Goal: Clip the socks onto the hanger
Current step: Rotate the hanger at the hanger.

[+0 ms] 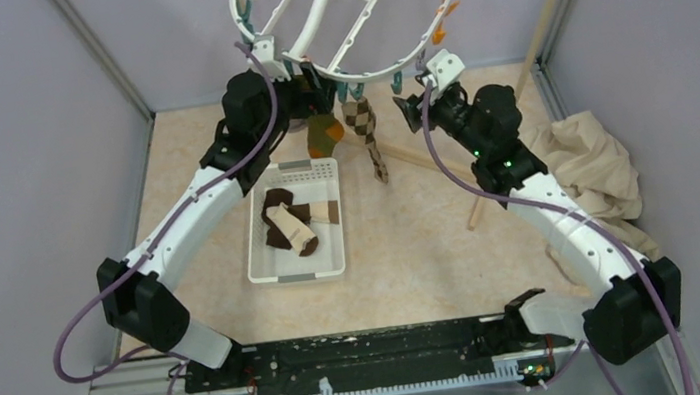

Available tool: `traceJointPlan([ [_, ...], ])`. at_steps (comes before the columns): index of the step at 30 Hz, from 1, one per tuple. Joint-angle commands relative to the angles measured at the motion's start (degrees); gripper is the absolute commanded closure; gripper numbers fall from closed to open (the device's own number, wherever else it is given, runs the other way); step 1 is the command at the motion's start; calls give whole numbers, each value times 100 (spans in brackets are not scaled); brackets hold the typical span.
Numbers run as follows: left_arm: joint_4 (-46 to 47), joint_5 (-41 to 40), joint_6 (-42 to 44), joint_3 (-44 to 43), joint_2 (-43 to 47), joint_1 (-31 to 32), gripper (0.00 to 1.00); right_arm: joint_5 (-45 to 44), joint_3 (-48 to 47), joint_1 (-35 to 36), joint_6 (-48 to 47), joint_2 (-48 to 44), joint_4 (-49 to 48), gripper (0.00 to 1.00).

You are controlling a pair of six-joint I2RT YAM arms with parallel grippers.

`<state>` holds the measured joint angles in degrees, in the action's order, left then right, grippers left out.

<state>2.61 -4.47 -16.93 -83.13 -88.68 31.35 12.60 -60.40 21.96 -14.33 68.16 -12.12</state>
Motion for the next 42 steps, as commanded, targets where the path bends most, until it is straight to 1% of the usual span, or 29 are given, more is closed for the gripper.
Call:
traceJointPlan([
  [1, -183, -35, -122, -396, 47, -136, 5, -288, 102, -84, 402, -651, -113, 43],
  [3, -234, -53, -223, -456, 27, -221, 5, -551, 209, -172, 634, -830, -174, 45],
  [6, -236, -90, -354, -407, 80, -310, 5, -1205, 197, -255, 991, -938, -184, 46],
  [8, -235, -126, -372, -374, 131, -331, 5, -1718, 53, -267, 1131, -873, -114, 47],
  [12, -445, -236, -381, -385, 146, -392, 5, -2165, -54, -279, 1347, -690, -232, 48],
  [14, -482, -255, -381, -396, 137, -412, 5, -2119, -113, -288, 1376, -616, -304, 48],
  [18, -457, -161, -432, -388, 122, -432, 5, -2010, -335, -288, 1355, -169, -555, 48],
  [21, -438, -65, -469, -388, 119, -433, 5, -1666, -563, -293, 1388, 205, -702, 48],
  [23, -459, -78, -448, -397, 131, -436, 5, -1409, -605, -288, 1662, 291, -814, 48],
  [28, -486, 57, -513, -341, 339, -436, 4, -858, -383, -224, 1945, 162, -981, 48],
  [32, -311, 393, -736, -127, 610, -420, 4, -790, -90, 129, 1829, -25, -1108, 48],
  [35, -328, 794, -762, -111, 683, -387, 5, -719, 11, 348, 1804, -46, -1196, 48],
  [38, -650, 856, -623, -363, 676, -323, 5, -645, 34, 528, 1787, 12, -1196, 48],
  [42, -654, 816, -568, -346, 903, -213, 5, -667, 150, 834, 1738, -16, -1261, 48],
])
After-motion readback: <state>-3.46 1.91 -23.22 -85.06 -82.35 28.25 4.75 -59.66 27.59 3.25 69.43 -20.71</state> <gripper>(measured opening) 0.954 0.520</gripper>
